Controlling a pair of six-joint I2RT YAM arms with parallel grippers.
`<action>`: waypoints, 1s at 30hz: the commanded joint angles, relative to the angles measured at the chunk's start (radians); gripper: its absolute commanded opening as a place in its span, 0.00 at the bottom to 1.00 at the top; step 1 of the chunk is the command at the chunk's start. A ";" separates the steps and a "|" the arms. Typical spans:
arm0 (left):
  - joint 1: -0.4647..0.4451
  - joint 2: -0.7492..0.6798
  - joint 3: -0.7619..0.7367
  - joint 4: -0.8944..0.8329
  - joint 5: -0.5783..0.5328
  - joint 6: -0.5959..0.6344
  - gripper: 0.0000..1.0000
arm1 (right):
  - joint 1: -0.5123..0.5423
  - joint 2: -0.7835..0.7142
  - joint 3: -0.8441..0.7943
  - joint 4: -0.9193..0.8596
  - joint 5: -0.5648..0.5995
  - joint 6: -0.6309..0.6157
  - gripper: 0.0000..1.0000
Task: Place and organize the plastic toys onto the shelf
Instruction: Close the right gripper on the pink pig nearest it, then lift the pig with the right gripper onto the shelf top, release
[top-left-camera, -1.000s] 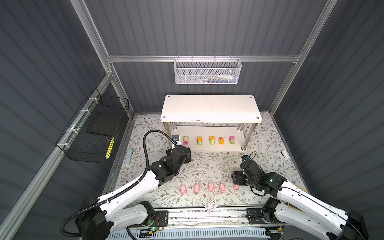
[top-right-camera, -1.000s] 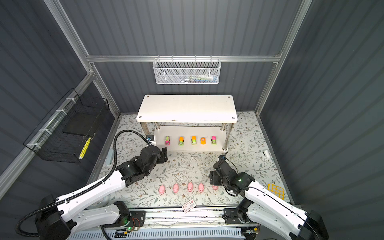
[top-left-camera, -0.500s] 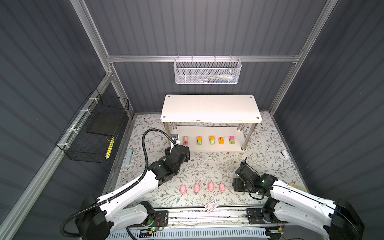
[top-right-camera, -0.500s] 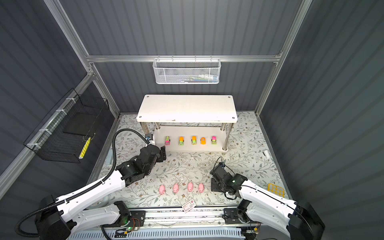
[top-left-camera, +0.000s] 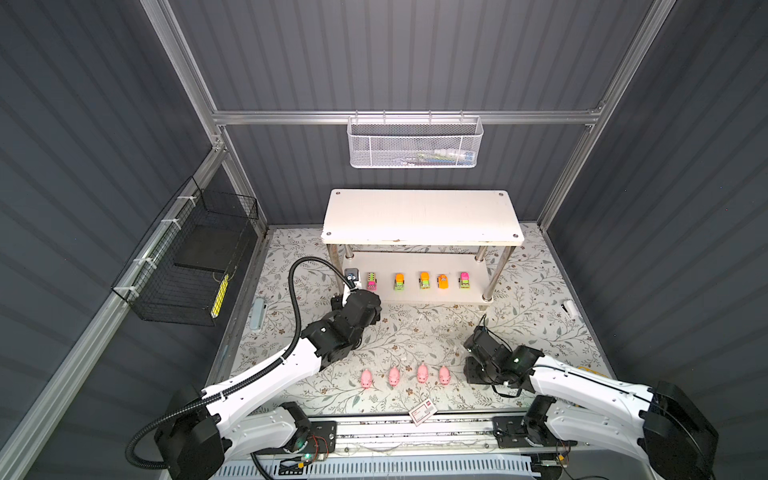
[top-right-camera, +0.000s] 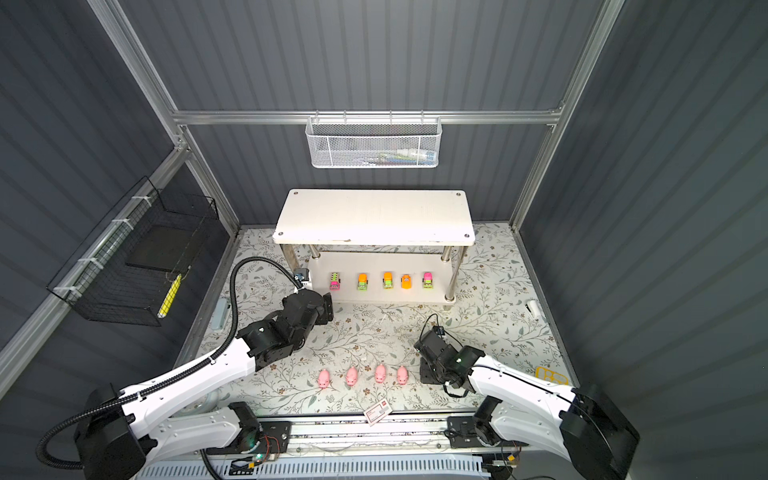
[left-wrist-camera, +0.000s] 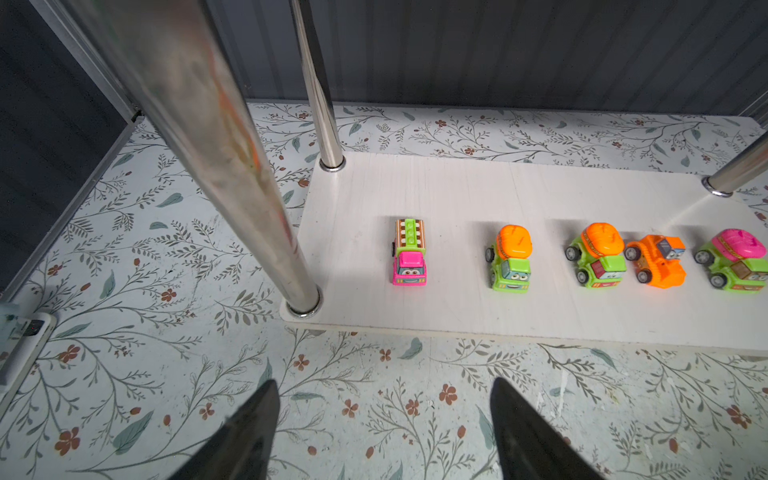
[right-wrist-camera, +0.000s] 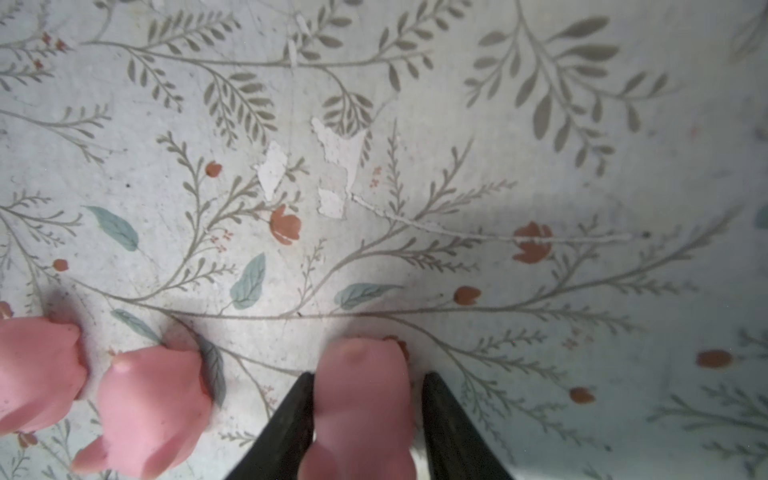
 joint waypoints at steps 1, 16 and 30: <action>-0.002 0.006 0.019 0.003 -0.025 0.021 0.79 | 0.008 0.015 0.017 -0.020 0.018 -0.002 0.36; 0.001 0.003 0.018 0.010 -0.019 0.019 0.79 | 0.014 -0.167 0.350 -0.475 0.173 -0.037 0.26; 0.000 0.005 -0.001 0.017 -0.003 0.002 0.83 | -0.018 0.070 1.181 -0.673 0.377 -0.366 0.31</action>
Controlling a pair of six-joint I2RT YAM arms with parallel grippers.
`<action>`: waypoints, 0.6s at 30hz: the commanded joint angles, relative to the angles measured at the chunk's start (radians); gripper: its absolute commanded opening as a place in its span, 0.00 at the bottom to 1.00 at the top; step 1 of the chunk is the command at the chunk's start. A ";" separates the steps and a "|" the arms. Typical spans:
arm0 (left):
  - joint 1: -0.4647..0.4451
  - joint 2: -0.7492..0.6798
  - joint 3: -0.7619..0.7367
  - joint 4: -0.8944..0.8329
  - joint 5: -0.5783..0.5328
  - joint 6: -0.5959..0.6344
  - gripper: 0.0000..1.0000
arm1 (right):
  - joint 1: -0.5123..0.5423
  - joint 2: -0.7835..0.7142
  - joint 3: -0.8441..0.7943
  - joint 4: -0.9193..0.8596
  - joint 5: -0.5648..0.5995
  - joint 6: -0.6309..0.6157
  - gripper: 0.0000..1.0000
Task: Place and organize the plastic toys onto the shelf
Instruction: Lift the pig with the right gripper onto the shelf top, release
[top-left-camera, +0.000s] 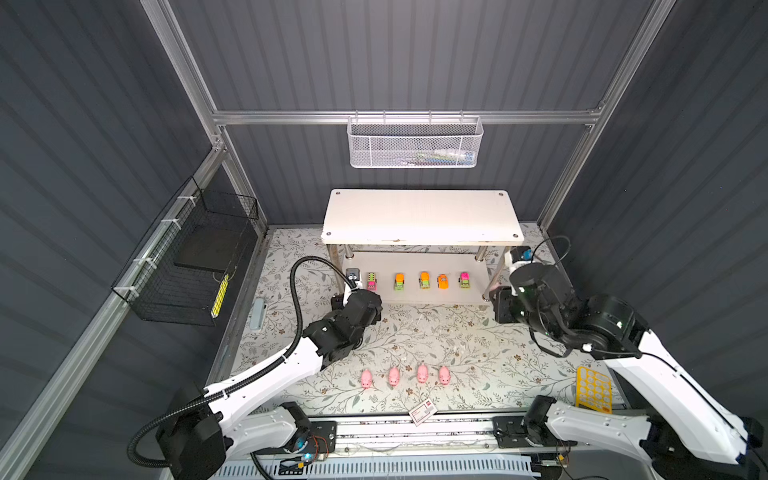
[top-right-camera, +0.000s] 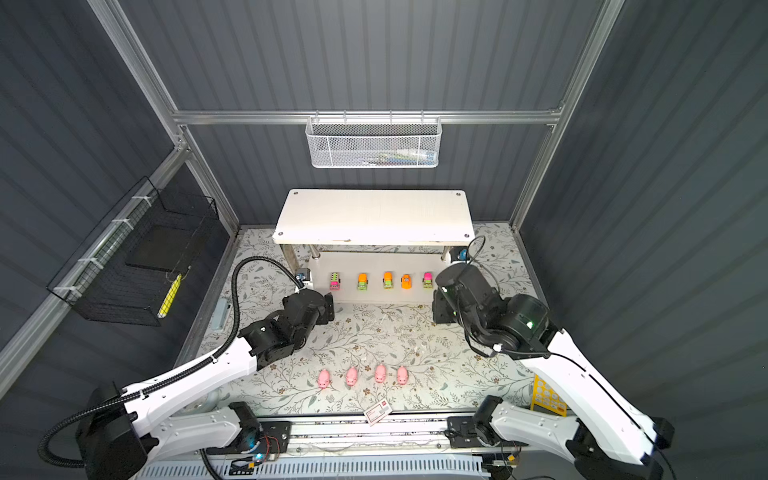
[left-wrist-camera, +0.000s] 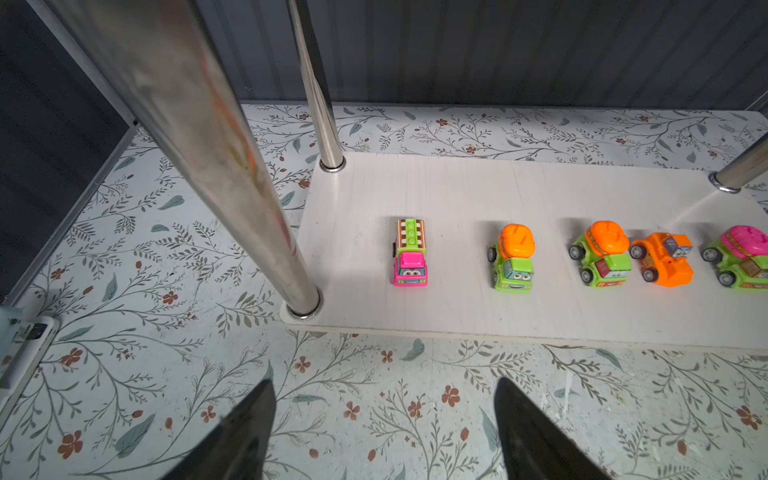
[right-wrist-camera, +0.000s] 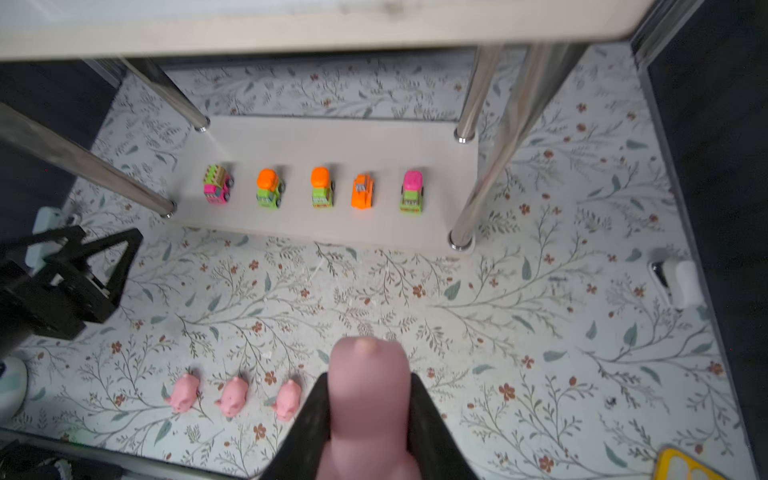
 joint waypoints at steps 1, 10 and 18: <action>0.000 -0.002 -0.001 0.008 0.003 -0.012 0.83 | -0.032 0.088 0.119 -0.019 0.054 -0.144 0.31; 0.000 -0.007 -0.026 0.043 0.065 -0.029 0.83 | -0.265 0.255 0.303 0.185 -0.067 -0.331 0.31; 0.000 0.012 -0.026 0.031 0.060 -0.035 0.84 | -0.408 0.385 0.370 0.273 -0.187 -0.371 0.33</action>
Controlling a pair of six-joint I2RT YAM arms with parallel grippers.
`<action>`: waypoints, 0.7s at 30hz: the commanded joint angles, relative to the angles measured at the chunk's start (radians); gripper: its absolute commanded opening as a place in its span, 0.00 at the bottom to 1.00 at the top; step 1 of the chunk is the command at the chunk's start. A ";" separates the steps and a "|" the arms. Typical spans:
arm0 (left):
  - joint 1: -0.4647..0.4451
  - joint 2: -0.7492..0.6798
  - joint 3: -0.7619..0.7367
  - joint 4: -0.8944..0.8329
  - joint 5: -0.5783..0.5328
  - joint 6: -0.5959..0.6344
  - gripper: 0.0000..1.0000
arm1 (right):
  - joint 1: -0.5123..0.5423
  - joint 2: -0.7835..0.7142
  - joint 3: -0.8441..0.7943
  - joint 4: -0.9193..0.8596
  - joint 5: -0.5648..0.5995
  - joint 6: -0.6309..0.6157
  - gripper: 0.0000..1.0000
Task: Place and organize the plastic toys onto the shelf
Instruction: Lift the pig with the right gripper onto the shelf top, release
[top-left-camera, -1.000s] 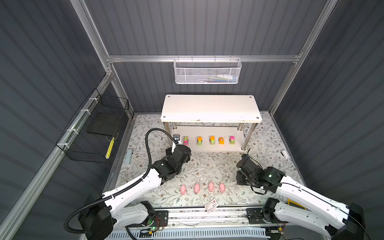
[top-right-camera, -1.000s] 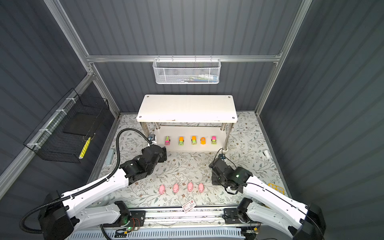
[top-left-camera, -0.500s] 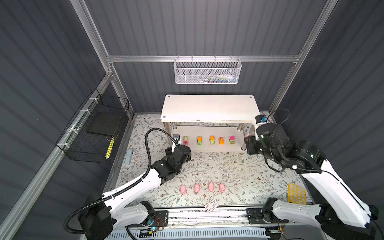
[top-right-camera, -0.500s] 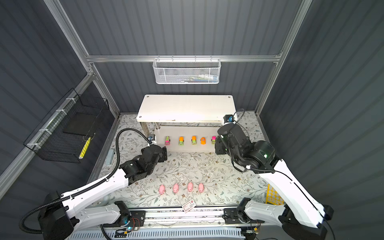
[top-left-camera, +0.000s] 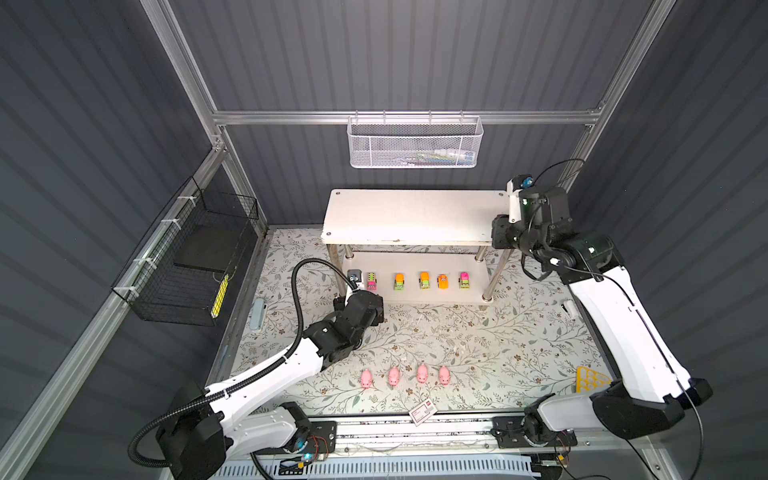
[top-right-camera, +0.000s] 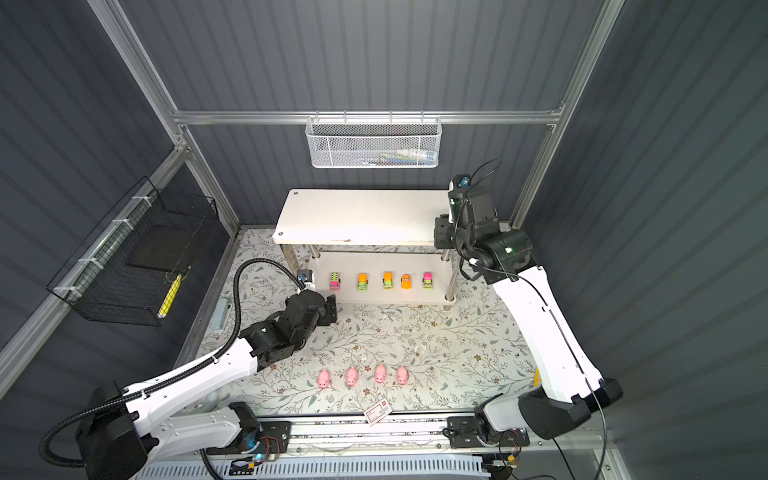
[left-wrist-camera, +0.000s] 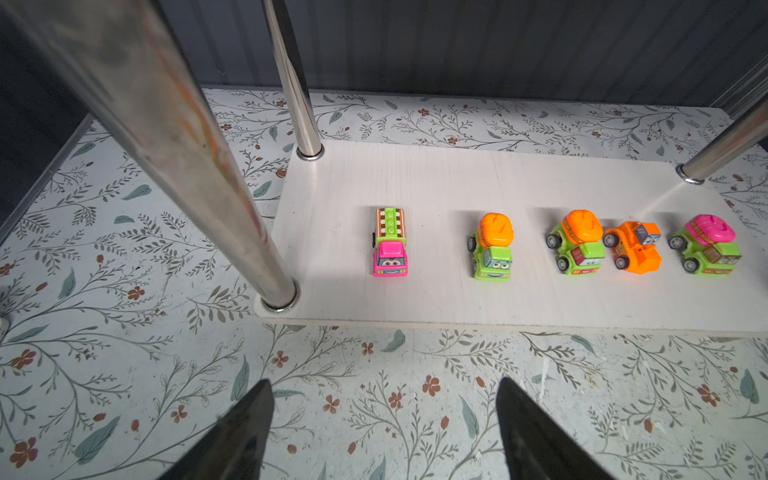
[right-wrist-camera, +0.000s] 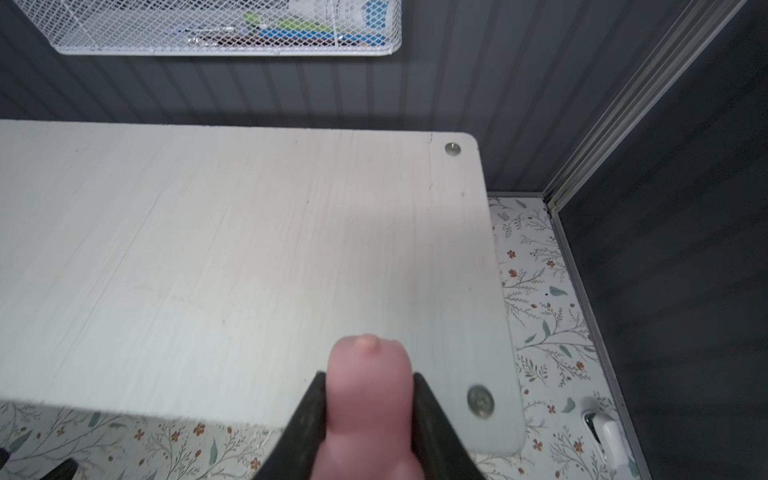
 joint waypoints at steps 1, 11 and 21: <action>0.000 0.012 -0.011 0.004 0.004 -0.019 0.84 | -0.035 0.050 0.046 0.043 -0.066 -0.040 0.33; 0.002 0.032 0.001 -0.017 0.001 -0.021 0.85 | -0.108 0.143 0.086 0.042 -0.138 -0.033 0.34; 0.002 0.070 0.014 -0.019 0.015 -0.022 0.85 | -0.118 0.178 0.085 0.043 -0.158 -0.031 0.41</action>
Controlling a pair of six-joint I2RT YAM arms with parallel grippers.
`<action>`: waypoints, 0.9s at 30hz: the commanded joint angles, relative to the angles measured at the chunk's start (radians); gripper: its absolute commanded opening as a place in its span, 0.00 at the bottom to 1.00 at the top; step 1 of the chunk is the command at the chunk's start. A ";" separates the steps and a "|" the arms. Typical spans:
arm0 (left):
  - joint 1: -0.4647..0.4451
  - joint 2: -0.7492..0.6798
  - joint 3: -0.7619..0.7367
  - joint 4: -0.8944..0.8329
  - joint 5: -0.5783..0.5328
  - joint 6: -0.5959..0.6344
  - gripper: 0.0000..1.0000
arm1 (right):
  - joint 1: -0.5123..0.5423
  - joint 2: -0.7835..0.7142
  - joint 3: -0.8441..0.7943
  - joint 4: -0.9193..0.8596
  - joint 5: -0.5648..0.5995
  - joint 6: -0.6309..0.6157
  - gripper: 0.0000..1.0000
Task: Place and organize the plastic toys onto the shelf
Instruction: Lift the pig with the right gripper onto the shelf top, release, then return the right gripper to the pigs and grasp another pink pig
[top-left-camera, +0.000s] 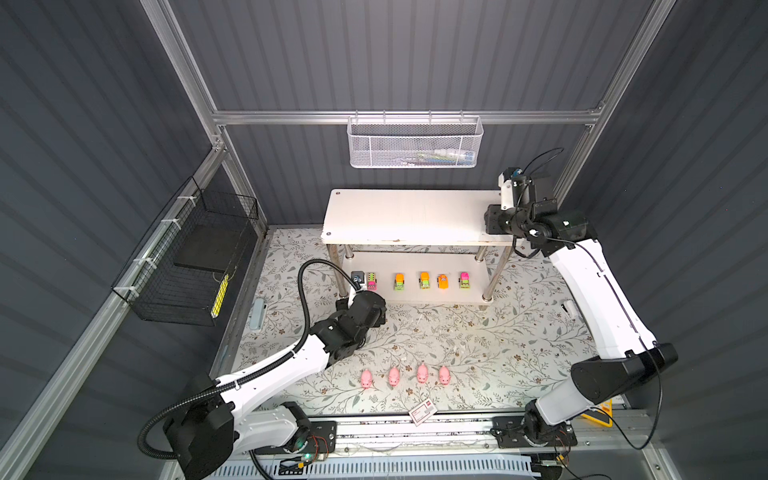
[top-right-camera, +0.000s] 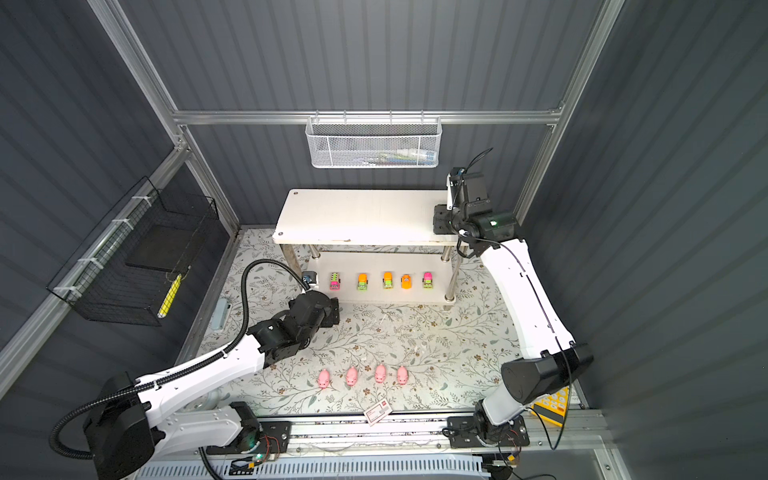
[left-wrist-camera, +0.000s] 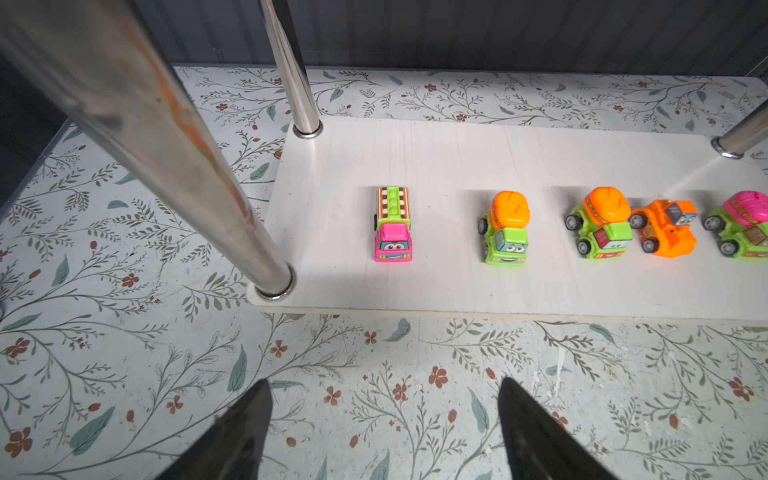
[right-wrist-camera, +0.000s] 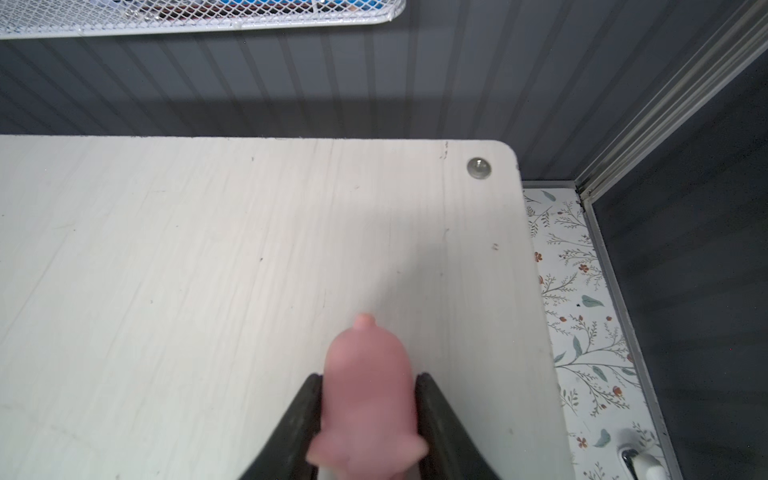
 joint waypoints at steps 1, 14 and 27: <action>0.002 0.009 0.014 -0.018 0.012 -0.011 0.85 | -0.006 0.015 0.023 0.007 -0.016 -0.010 0.43; 0.002 0.040 0.045 -0.035 0.008 -0.011 0.86 | -0.005 -0.137 -0.022 0.136 -0.084 -0.043 0.59; 0.002 0.040 0.040 -0.018 -0.022 -0.025 0.87 | 0.110 -0.666 -0.500 0.353 -0.117 -0.114 0.63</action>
